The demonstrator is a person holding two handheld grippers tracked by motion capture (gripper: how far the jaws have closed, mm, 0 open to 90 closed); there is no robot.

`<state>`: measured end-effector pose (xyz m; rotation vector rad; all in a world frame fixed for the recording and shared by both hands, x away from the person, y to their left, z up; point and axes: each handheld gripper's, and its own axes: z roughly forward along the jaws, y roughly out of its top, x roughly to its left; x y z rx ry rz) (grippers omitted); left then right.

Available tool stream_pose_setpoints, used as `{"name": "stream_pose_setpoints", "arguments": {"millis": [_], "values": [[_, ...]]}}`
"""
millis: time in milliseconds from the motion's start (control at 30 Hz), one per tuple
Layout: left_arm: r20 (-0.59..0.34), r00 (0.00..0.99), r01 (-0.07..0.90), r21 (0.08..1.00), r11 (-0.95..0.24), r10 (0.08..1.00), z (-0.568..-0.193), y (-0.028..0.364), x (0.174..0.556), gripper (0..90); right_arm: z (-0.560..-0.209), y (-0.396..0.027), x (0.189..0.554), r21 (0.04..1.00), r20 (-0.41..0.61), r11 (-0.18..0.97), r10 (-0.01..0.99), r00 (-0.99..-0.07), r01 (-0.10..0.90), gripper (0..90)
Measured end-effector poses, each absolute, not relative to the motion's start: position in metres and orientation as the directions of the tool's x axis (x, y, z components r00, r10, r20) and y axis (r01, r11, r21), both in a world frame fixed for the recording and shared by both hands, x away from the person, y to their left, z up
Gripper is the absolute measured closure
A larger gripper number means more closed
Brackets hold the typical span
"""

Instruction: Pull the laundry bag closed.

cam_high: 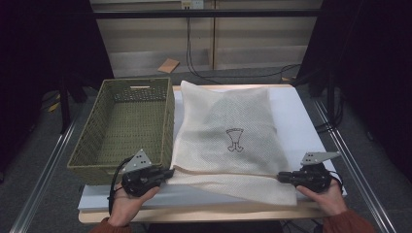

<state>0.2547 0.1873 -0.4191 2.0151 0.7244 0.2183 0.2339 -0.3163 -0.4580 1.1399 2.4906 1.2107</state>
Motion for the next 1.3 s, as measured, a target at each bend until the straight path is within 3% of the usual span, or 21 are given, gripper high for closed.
{"name": "stream_pose_setpoints", "arguments": {"millis": [1300], "values": [[-0.134,0.811,0.420,0.811,-0.407,0.570,-0.427,0.188,0.253,85.9,-0.456,-0.345,0.222,0.744,0.147,0.315,0.784,-0.603,0.589,82.5]]}}
